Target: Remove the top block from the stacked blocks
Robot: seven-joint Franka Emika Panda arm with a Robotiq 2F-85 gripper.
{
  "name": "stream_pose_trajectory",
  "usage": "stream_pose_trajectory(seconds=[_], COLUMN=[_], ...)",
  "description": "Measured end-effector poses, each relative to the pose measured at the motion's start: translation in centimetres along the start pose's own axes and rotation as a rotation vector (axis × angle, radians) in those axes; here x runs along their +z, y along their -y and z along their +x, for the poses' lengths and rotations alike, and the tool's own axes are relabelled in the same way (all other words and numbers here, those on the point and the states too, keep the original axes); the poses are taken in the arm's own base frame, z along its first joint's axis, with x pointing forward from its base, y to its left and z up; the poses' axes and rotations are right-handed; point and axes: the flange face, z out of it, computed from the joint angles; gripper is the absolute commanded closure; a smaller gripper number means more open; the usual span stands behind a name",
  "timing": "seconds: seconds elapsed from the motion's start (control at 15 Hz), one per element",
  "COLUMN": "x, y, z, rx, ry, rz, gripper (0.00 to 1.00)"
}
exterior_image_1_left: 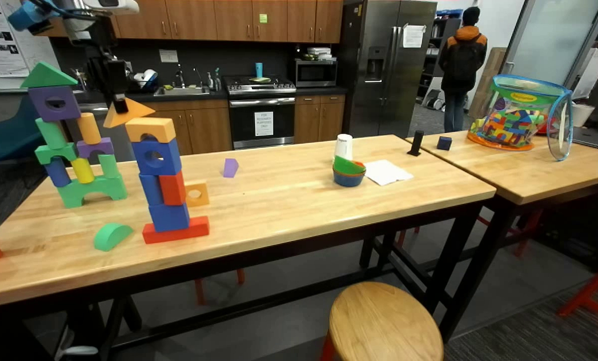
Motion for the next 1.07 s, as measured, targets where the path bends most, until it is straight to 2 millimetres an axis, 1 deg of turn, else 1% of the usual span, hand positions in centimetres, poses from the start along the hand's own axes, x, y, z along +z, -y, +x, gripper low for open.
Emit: stream_pose_trajectory(seconds=[0.33,1.07], x=[0.8,2.9], y=[0.5,2.6], z=[0.0,-1.1], rx=[-0.047,-0.096], ry=[0.004,0.026], rz=[0.002,-0.011], gripper=[0.84,0.84])
